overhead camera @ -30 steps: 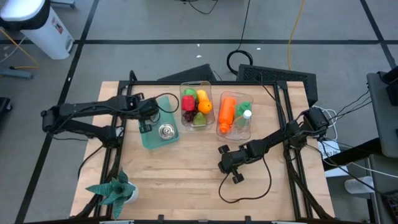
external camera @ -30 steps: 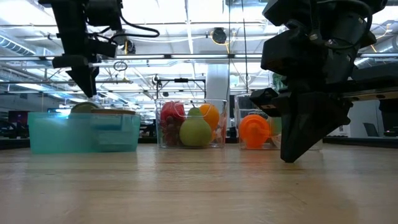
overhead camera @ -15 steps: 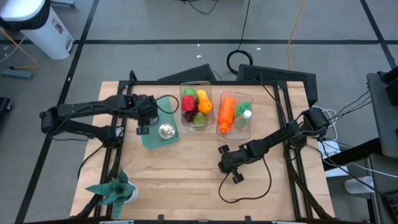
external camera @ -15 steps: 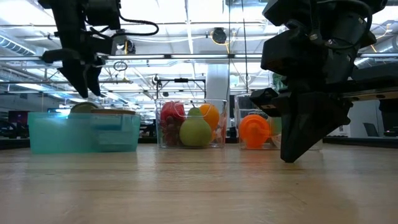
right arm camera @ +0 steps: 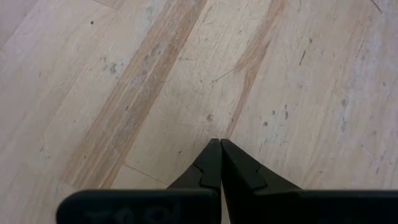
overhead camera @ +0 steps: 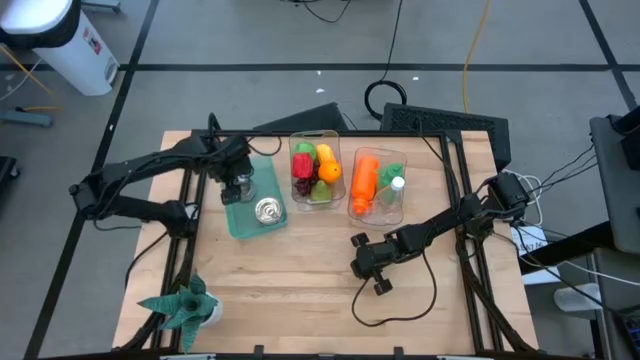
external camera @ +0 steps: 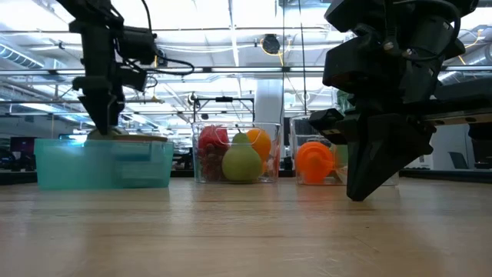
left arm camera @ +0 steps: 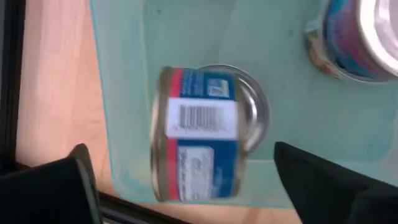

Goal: Pick & Place Food Item
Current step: Stack the blue tuna can on top of the green tuna can in the green bin, then return to Home Position

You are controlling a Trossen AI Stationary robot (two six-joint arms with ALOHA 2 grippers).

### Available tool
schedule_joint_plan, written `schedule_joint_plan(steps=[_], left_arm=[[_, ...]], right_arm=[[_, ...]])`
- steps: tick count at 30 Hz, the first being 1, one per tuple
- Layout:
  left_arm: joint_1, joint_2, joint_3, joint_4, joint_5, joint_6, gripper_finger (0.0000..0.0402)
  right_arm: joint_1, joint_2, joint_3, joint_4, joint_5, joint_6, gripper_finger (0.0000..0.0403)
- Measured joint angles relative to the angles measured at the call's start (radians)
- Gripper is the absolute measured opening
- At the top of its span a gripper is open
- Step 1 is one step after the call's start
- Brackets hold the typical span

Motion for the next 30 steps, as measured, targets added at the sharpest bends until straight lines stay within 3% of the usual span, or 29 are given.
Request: schedule_joint_plan(steps=[5,10,11,22,27,30], left_arm=[[-0.003,0.057,0.0,0.011,0.005,0.003,0.0216],[-0.059,0.092,-0.002,-0.011,-0.014,-0.005,0.0038],[-0.07,0.093,-0.002,-0.016,-0.032,-0.013,0.0021],[-0.243,-0.048,0.02,-0.028,-0.217,-0.118,0.0001],[-0.295,-0.11,0.043,-0.084,-0.195,-0.157,0.0001],[-0.356,-0.179,0.047,-0.027,-0.051,-0.11,0.0]], right_arm=[[0.0,0.0,0.0,0.0,0.0,-0.002,0.0],[0.0,0.0,0.0,0.0,0.0,-0.002,0.0],[0.0,0.0,0.0,0.0,0.0,-0.002,0.0],[0.0,0.0,0.0,0.0,0.0,-0.002,0.0],[0.0,0.0,0.0,0.0,0.0,-0.002,0.0],[0.0,0.0,0.0,0.0,0.0,-0.002,0.0]])
